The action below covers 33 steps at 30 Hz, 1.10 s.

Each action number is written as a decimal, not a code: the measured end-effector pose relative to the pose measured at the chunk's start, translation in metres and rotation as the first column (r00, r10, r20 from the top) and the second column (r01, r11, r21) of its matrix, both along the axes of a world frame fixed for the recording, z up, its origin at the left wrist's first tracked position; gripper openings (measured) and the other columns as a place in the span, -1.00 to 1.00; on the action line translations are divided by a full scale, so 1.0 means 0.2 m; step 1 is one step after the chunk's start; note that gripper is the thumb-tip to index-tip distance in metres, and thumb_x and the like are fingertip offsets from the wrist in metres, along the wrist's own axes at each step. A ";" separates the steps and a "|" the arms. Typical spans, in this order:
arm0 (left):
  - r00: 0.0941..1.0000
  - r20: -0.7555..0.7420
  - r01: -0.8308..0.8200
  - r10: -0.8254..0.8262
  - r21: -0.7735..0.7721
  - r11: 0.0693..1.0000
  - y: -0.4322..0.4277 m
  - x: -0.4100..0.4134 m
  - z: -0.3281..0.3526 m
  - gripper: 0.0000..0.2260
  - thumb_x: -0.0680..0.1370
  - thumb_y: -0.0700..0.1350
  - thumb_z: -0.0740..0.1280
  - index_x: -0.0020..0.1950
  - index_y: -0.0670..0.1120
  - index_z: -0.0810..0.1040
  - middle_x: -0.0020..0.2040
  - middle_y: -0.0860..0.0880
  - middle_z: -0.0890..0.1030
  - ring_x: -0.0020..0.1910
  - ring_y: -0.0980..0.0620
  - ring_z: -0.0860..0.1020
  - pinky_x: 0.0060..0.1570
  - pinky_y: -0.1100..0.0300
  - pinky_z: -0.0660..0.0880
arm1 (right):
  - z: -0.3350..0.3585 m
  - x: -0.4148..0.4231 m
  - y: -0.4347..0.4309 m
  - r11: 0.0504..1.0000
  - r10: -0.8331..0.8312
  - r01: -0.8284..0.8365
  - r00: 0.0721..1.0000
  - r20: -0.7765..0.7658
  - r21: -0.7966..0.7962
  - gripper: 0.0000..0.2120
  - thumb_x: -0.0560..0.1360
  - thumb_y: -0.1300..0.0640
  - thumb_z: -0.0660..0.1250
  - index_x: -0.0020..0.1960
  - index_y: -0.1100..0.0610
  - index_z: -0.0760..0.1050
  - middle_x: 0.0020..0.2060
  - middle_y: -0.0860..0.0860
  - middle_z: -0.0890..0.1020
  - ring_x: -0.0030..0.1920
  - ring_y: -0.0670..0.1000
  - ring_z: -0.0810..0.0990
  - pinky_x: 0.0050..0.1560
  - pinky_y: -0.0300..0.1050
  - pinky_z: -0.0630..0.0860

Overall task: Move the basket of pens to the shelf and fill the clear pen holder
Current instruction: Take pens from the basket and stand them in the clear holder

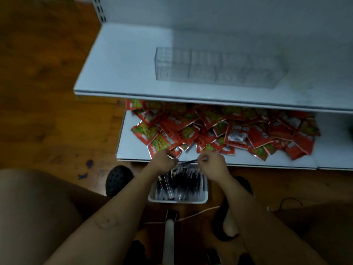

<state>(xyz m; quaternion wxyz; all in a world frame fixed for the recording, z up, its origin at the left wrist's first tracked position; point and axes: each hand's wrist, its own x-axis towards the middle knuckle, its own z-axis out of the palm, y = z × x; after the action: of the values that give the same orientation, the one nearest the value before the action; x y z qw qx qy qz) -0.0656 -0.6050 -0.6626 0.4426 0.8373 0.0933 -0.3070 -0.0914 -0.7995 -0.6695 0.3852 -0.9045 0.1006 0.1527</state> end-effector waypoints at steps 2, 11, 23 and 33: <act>0.993 0.115 0.014 -0.015 0.015 1.000 0.02 0.02 0.20 -0.95 0.54 -0.16 0.34 -0.09 -0.13 0.57 -0.24 -0.10 0.60 -0.31 0.01 0.51 -0.31 0.28 0.39 | 0.13 -0.01 0.01 0.979 -0.116 0.114 0.993 0.001 0.171 -0.94 0.49 0.31 0.33 -0.14 0.24 0.47 -0.21 0.17 0.60 -0.22 0.14 0.64 -0.19 -0.02 0.62; 0.895 0.444 -0.099 0.037 0.118 0.988 0.26 0.03 0.80 -0.92 0.53 -0.06 0.34 -0.14 -0.02 0.55 -0.15 -0.04 0.65 -0.13 -0.03 0.61 -0.23 0.20 0.47 | 0.51 -0.06 0.09 0.810 -0.043 0.048 0.999 -0.021 0.584 -0.84 0.62 0.27 0.21 0.16 0.16 0.49 -0.19 0.15 0.50 -0.23 0.04 0.52 -0.18 -0.10 0.59; 0.691 0.683 -0.263 0.235 -0.066 0.963 0.19 0.23 1.11 -0.82 0.59 -0.09 0.30 0.17 -0.06 0.52 0.05 0.01 0.56 -0.02 0.04 0.53 -0.08 0.18 0.44 | 1.05 0.25 0.24 0.866 -0.107 -0.113 0.910 0.401 0.488 -0.95 0.56 0.21 0.33 -0.08 0.17 0.52 -0.26 0.03 0.66 -0.19 -0.01 0.63 0.00 -0.11 0.56; 0.808 0.475 -0.270 0.349 -0.227 0.936 0.19 0.63 0.96 -0.63 0.58 0.01 0.32 0.37 -0.02 0.44 0.26 -0.04 0.52 0.01 0.02 0.53 0.13 0.02 0.55 | 1.22 0.84 0.40 0.976 -0.067 -0.080 0.775 0.628 0.203 -0.92 0.54 0.12 0.33 0.01 0.10 0.51 -0.18 -0.04 0.64 -0.13 -0.03 0.63 -0.06 -0.16 0.56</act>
<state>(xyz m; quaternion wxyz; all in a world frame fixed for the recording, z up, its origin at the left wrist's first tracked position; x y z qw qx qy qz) 0.0606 -0.5679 -0.4697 0.5567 0.8263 0.0857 -0.0051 0.0758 -0.7205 -0.4252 0.4928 -0.8557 -0.0549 -0.1478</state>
